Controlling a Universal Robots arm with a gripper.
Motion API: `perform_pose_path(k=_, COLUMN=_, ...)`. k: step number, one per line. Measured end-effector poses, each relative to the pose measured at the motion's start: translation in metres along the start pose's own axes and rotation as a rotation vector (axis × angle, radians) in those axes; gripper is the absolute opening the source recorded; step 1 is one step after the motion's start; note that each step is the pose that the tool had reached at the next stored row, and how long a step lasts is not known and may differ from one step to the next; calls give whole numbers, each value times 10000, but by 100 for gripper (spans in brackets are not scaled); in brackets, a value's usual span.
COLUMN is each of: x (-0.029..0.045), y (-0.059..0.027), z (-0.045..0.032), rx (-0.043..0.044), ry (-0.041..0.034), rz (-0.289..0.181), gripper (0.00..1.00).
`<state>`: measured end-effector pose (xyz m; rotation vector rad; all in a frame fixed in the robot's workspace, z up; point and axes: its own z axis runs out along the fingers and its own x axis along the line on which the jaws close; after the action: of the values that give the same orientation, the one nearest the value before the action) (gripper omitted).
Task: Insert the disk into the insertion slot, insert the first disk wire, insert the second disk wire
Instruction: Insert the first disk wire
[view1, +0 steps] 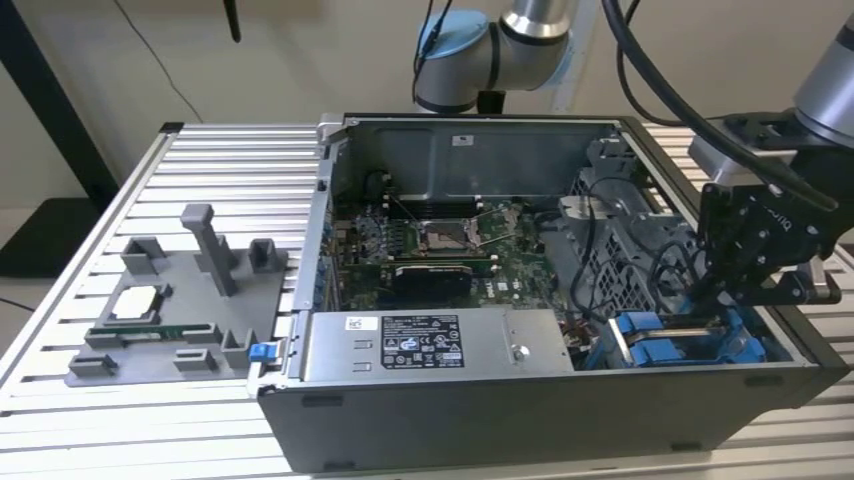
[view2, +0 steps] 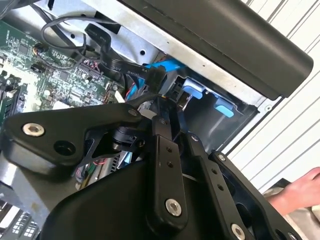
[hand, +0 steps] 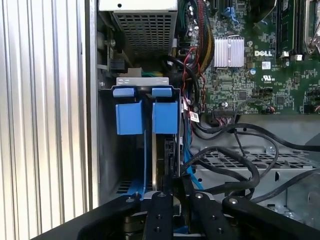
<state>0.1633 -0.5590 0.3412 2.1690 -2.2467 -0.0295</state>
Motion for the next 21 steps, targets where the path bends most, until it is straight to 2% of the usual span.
perform_pose_path(k=13, x=-1, y=-2, z=91, rx=3, ry=-11, rz=409, gripper=0)
perform_pose_path(k=16, x=9, y=-3, z=89, rx=2, ry=-2, rz=413, gripper=0)
perform_pose_path(k=18, x=21, y=-3, z=64, rx=-17, ry=-56, rz=412, gripper=0)
perform_pose_path(k=19, x=26, y=-1, z=36, rx=-24, ry=-65, rz=412, gripper=100)
perform_pose_path(k=21, x=29, y=0, z=-32, rx=-29, ry=-63, rz=412, gripper=100)
